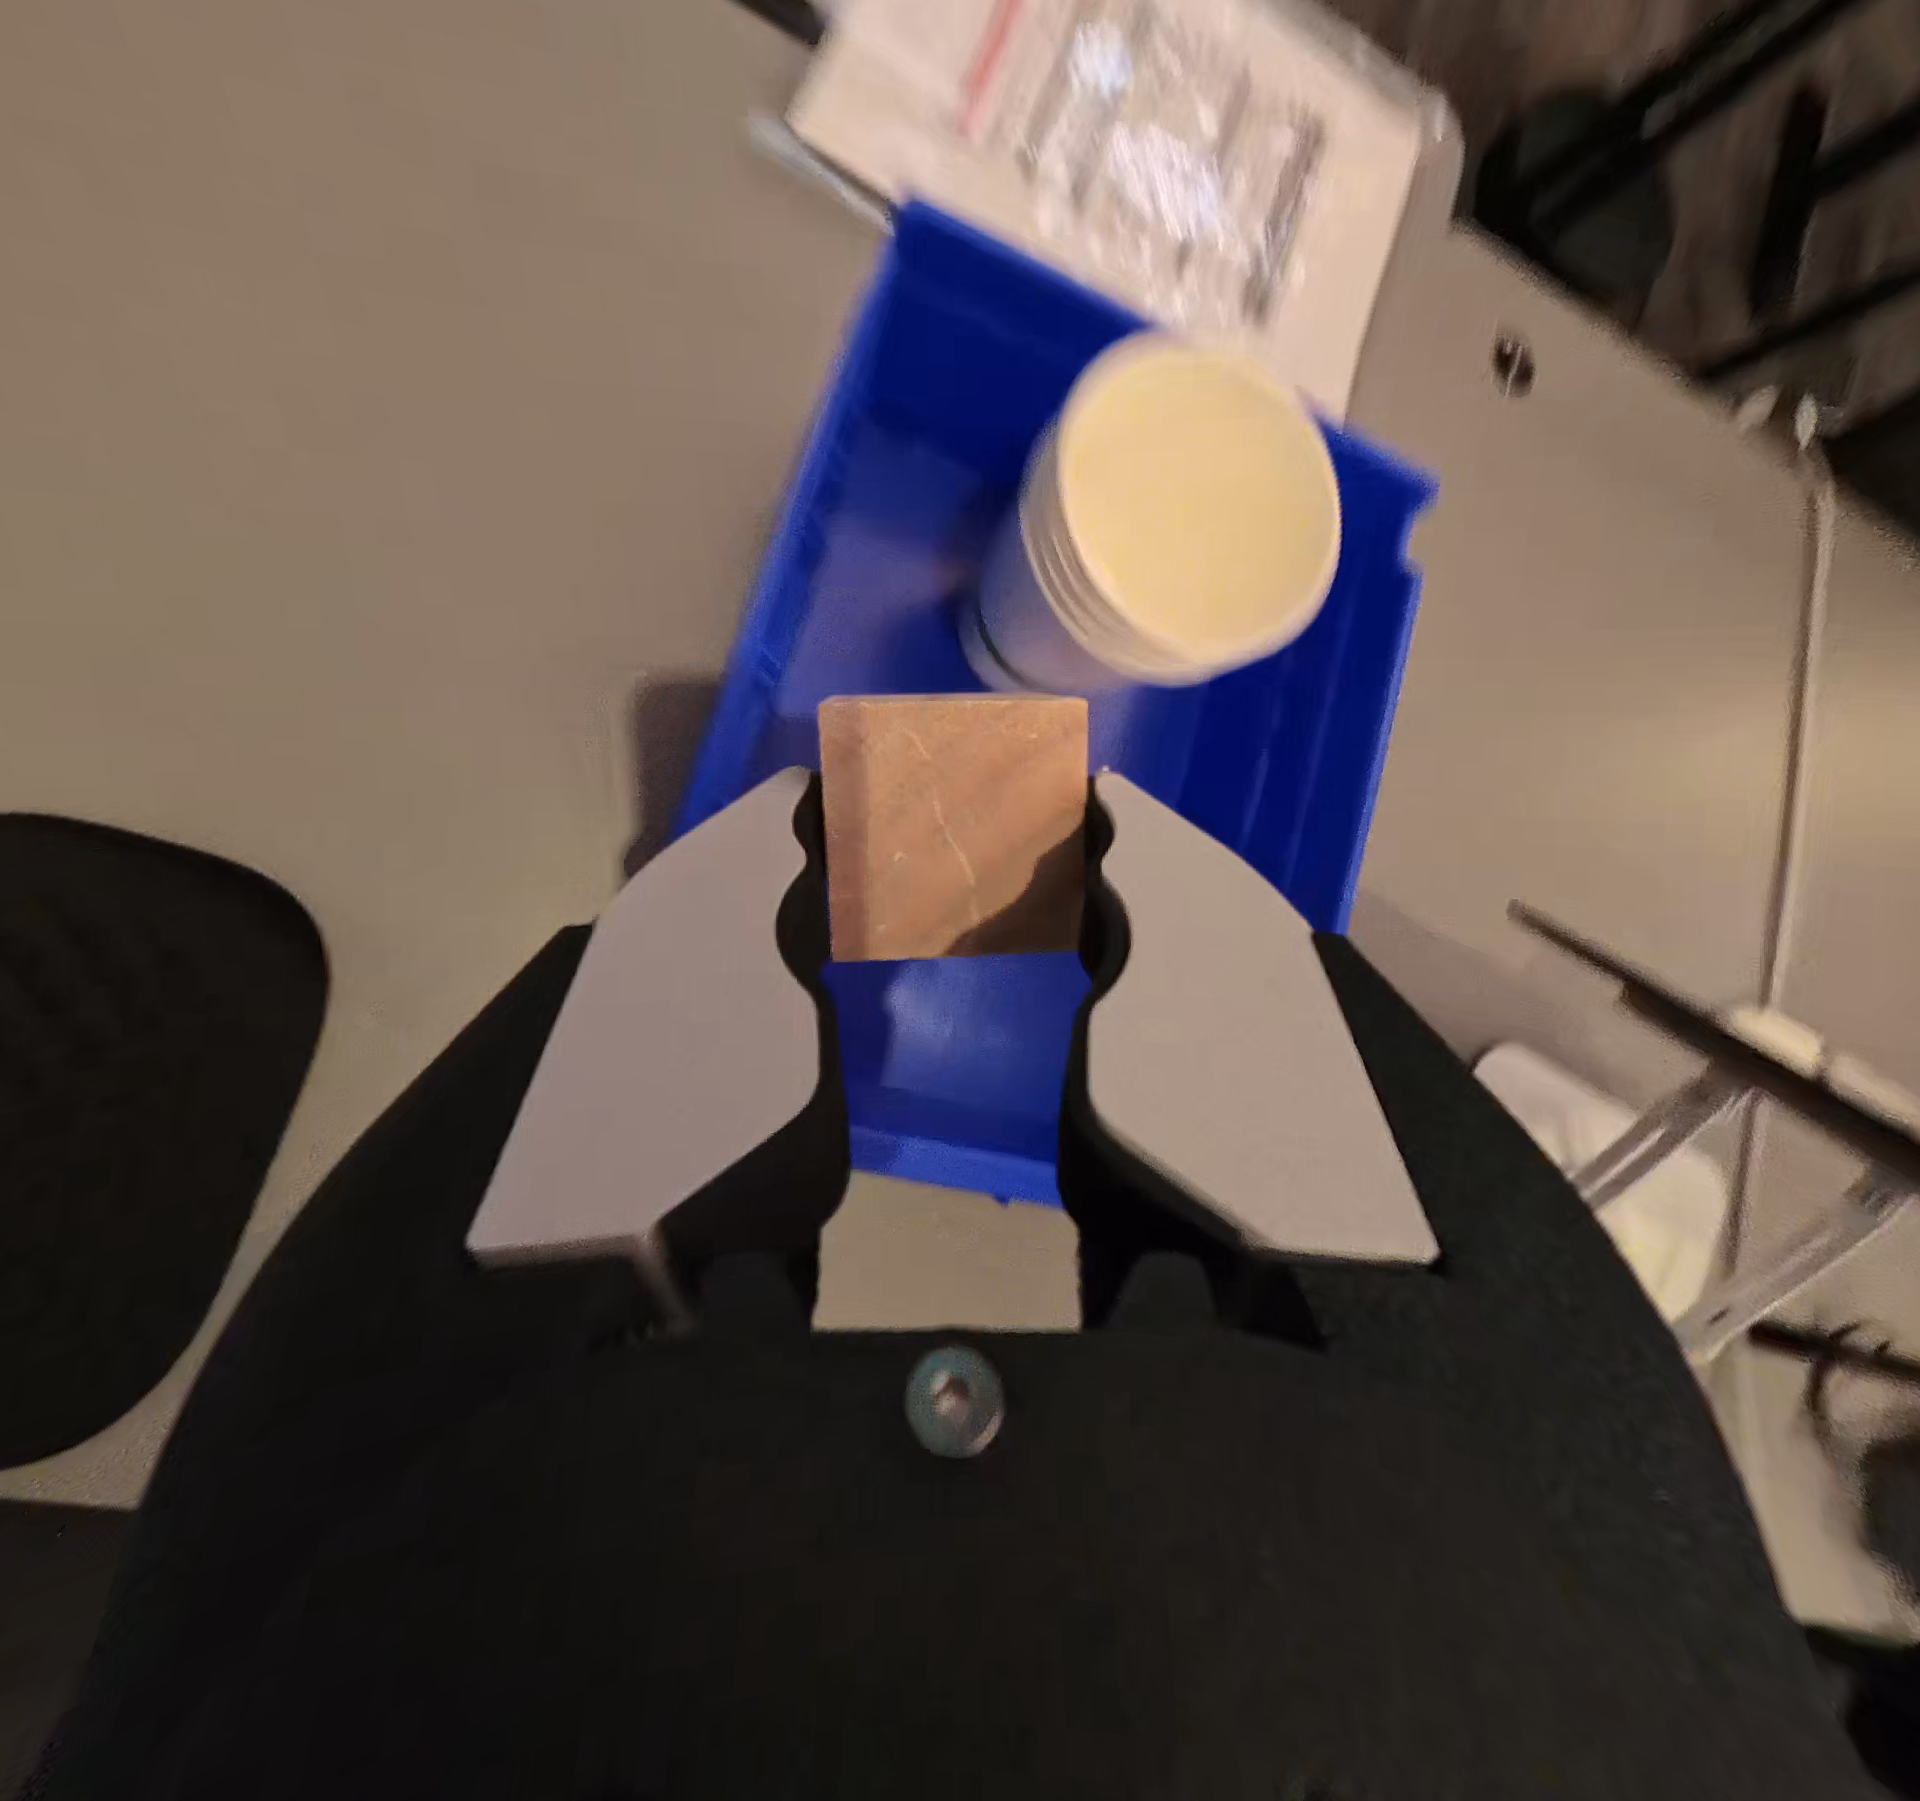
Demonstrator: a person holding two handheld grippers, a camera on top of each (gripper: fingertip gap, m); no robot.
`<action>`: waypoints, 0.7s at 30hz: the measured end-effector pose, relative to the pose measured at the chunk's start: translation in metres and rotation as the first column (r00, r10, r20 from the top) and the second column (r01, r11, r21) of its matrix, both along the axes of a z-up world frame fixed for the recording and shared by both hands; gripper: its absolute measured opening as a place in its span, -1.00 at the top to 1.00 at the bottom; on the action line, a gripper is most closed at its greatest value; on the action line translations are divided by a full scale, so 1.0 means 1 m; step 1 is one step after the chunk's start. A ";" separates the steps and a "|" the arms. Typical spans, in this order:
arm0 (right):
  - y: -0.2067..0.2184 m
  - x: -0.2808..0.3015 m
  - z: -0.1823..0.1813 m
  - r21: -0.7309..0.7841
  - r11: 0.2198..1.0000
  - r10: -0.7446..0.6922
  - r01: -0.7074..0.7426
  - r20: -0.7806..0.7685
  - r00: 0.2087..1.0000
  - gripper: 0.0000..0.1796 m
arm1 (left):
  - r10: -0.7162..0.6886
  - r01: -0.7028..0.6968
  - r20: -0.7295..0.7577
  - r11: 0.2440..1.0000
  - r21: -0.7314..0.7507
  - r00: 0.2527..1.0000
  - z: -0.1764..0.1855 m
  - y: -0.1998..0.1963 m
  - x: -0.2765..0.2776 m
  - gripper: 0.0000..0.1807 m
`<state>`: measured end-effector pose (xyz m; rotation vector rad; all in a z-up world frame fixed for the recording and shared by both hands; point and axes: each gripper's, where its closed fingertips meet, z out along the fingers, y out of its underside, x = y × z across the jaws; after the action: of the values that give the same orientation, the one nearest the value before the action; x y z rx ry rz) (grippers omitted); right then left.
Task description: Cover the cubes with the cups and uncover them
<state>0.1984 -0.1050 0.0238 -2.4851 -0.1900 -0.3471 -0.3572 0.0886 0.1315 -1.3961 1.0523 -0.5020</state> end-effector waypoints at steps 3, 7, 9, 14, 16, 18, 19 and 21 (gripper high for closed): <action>-0.033 0.044 -0.047 -0.106 0.986 -0.137 0.131 -0.053 0.989 0.50 | 0.004 -0.004 -0.013 1.000 -0.004 1.000 -0.003 0.001 0.003 0.84; -0.059 0.078 -0.102 -0.212 0.949 -0.257 0.233 -0.090 0.962 0.50 | 0.004 -0.005 -0.035 1.000 -0.007 0.999 -0.006 0.001 0.008 0.84; -0.065 0.088 -0.119 -0.231 0.935 -0.296 0.269 -0.088 0.951 0.49 | 0.005 -0.005 -0.047 1.000 -0.009 0.999 -0.009 0.001 0.010 0.84; -0.071 0.094 -0.144 -0.285 0.916 -0.323 0.282 -0.105 0.941 0.49 | 0.008 -0.008 -0.081 1.000 -0.009 0.997 -0.014 0.002 0.017 0.84; -0.072 0.096 -0.149 -0.301 0.911 -0.326 0.280 -0.112 0.939 0.49 | 0.008 -0.009 -0.089 1.000 -0.011 0.996 -0.016 0.003 0.018 0.84; -0.073 0.096 -0.153 -0.312 0.909 -0.326 0.276 -0.120 0.938 0.49 | 0.009 -0.010 -0.095 1.000 -0.009 0.995 -0.017 0.003 0.019 0.84; -0.073 0.096 -0.155 -0.320 0.907 -0.325 0.274 -0.120 0.938 0.49 | 0.010 -0.011 -0.096 1.000 -0.008 0.995 -0.017 0.003 0.019 0.84; -0.072 0.096 -0.159 -0.335 0.901 -0.333 0.275 -0.128 0.934 0.49 | 0.009 -0.010 -0.094 1.000 -0.007 0.996 -0.016 0.002 0.019 0.84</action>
<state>0.2945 -0.1774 -0.1348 -2.8487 0.2457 -0.2269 -0.3380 0.0911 0.1155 -1.4419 1.1200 -0.4373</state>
